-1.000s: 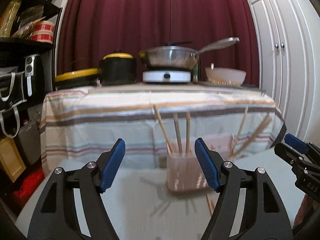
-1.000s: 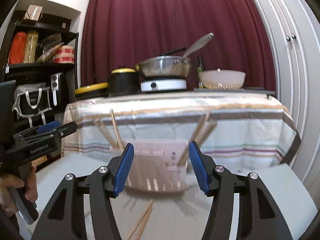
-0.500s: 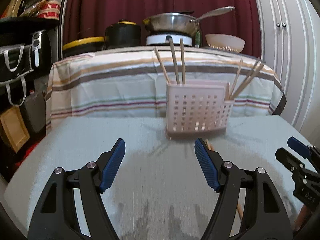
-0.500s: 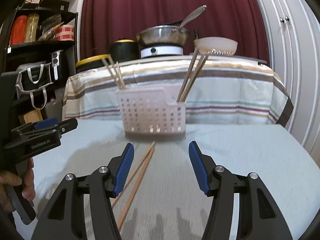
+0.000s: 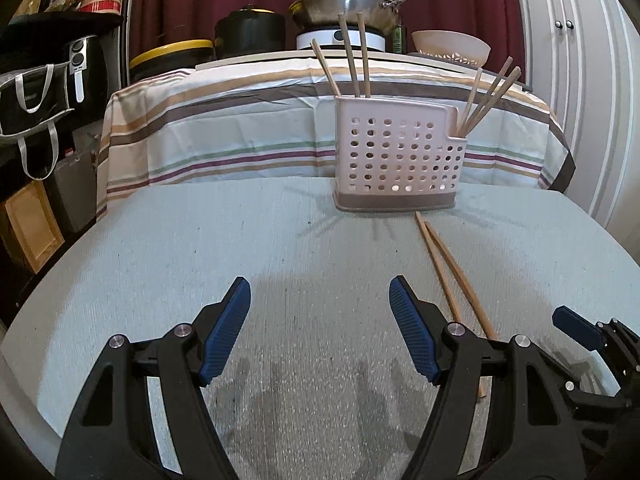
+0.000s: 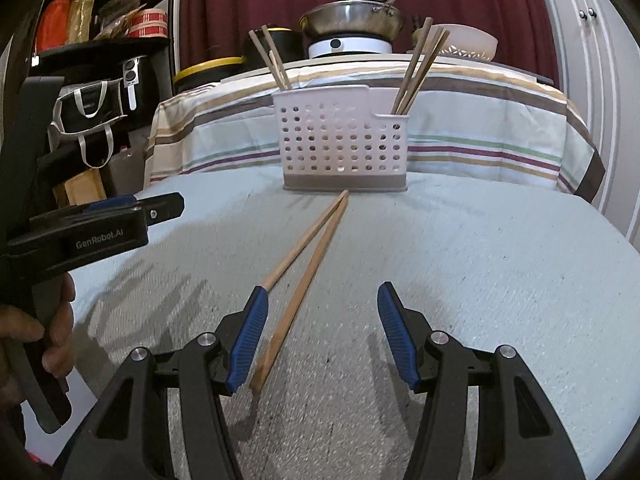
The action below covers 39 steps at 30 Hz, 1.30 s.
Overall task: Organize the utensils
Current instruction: 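Move both open tools back toward the last two chopsticks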
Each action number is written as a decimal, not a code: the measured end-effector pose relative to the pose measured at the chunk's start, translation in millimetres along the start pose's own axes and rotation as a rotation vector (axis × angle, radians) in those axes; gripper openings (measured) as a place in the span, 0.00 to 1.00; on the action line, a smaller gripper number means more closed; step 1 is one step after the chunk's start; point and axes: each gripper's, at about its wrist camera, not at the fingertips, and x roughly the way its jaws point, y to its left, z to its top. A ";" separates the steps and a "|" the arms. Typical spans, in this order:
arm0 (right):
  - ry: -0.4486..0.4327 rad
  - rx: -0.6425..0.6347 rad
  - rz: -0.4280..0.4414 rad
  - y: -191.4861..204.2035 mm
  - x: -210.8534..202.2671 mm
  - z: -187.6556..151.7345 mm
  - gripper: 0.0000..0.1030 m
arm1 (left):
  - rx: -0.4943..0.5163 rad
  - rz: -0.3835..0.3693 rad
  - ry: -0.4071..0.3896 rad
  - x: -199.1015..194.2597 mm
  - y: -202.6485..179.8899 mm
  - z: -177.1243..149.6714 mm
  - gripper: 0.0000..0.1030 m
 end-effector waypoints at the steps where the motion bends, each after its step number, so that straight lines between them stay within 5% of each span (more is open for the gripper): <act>1: 0.002 -0.004 0.000 1.1 -0.2 -0.5 0.55 | -0.003 0.000 0.001 -0.3 0.7 -0.9 0.68; 6: 0.028 -0.013 0.011 4.4 0.9 -3.8 0.52 | -0.006 -0.009 0.009 -0.6 -1.1 -3.9 0.68; 18: 0.063 0.019 -0.025 -10.7 3.4 -6.3 0.06 | 0.005 -0.057 0.027 1.0 -17.6 -10.0 0.68; 32: 0.044 0.095 -0.095 -46.0 -3.4 -4.1 0.03 | 0.023 -0.155 0.059 0.5 -57.0 -17.1 0.68; 37: 0.058 0.085 -0.028 -42.0 -4.5 -5.9 0.04 | 0.045 -0.164 0.049 -2.3 -68.1 -17.4 0.68; 39: 0.049 0.080 -0.010 -37.9 -6.9 -8.1 0.13 | 0.044 -0.158 0.052 -1.4 -66.8 -18.3 0.68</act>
